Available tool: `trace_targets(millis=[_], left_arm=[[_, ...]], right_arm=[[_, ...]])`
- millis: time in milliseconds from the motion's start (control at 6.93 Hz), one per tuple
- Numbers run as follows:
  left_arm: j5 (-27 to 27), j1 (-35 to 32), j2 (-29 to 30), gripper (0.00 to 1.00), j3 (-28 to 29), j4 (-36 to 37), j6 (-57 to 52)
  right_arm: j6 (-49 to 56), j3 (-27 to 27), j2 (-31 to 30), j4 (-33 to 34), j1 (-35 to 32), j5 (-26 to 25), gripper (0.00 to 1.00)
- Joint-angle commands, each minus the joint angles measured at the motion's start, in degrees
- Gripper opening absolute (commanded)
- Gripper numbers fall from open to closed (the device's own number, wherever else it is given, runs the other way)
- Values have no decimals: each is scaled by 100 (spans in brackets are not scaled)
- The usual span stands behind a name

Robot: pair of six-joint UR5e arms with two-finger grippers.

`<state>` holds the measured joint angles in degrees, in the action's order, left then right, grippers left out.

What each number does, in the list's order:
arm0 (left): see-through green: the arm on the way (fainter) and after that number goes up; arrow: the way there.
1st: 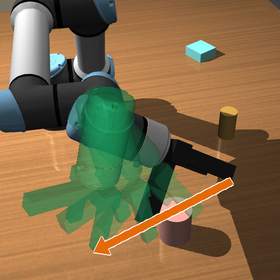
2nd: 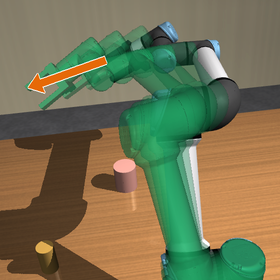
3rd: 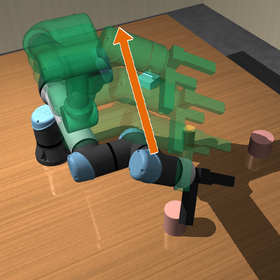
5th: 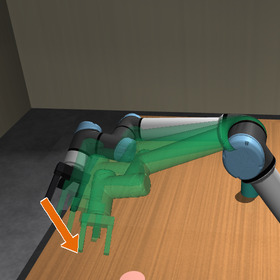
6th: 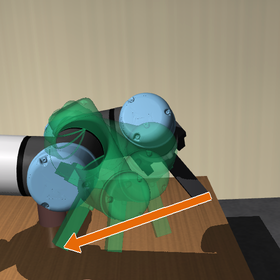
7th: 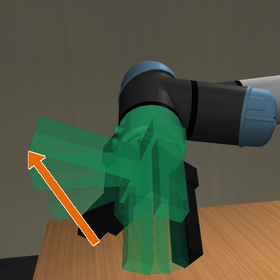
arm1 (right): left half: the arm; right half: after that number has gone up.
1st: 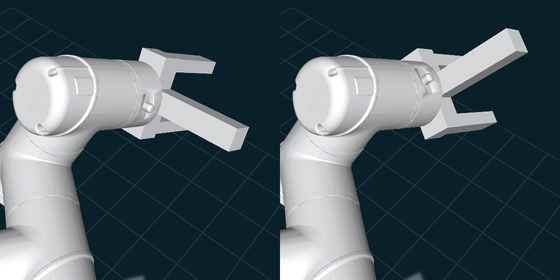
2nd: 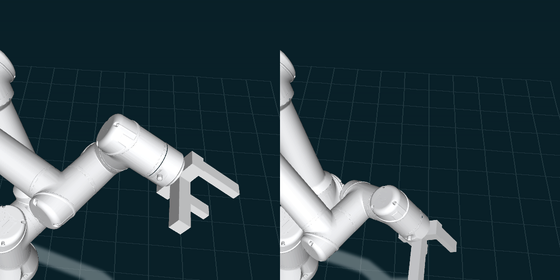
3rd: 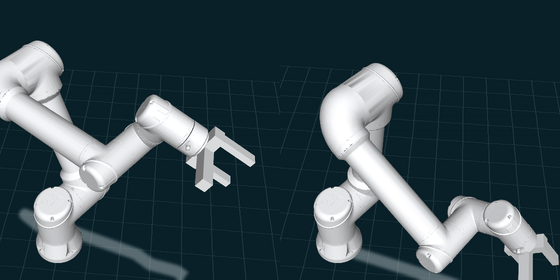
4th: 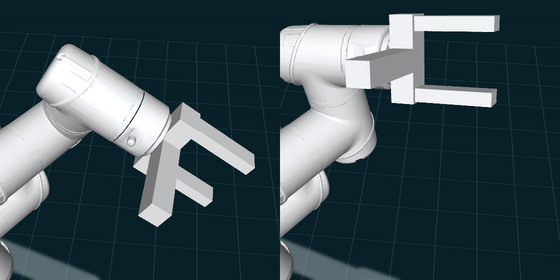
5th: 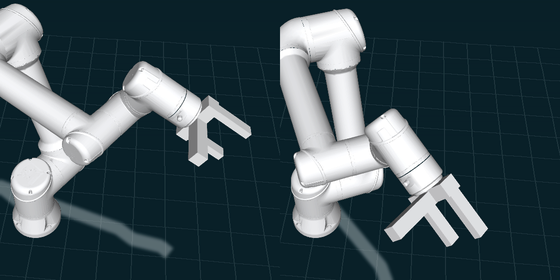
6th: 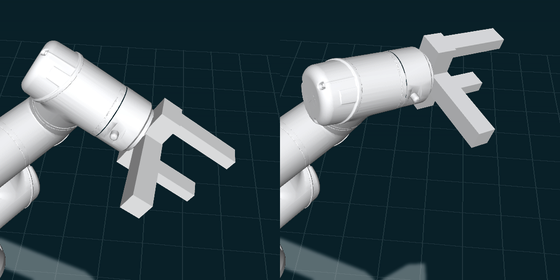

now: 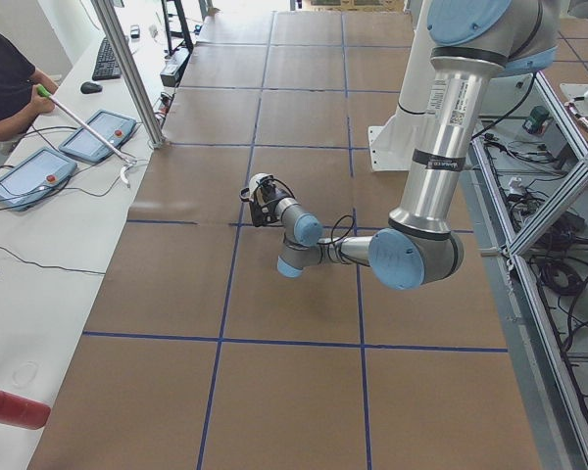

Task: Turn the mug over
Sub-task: 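Lift the mug with the left gripper and swing it toward the table center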

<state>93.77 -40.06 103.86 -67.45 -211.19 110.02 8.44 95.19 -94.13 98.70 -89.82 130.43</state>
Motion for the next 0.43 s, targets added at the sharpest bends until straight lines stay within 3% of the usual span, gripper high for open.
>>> trace_targets(millis=[0, 144, 289], left_arm=[[36, 7, 28, 0, -1017, 1727, 11], [36, 42, 185, 0, -1668, 3262, 11], [36, 60, 744, 0, -2084, 4931, 11]], right_arm=[[0, 0, 0, 0, 0, 0, 100], [0, 0, 0, 0, 0, 0, 100], [0, 0, 0, 0, 0, 0, 100]])
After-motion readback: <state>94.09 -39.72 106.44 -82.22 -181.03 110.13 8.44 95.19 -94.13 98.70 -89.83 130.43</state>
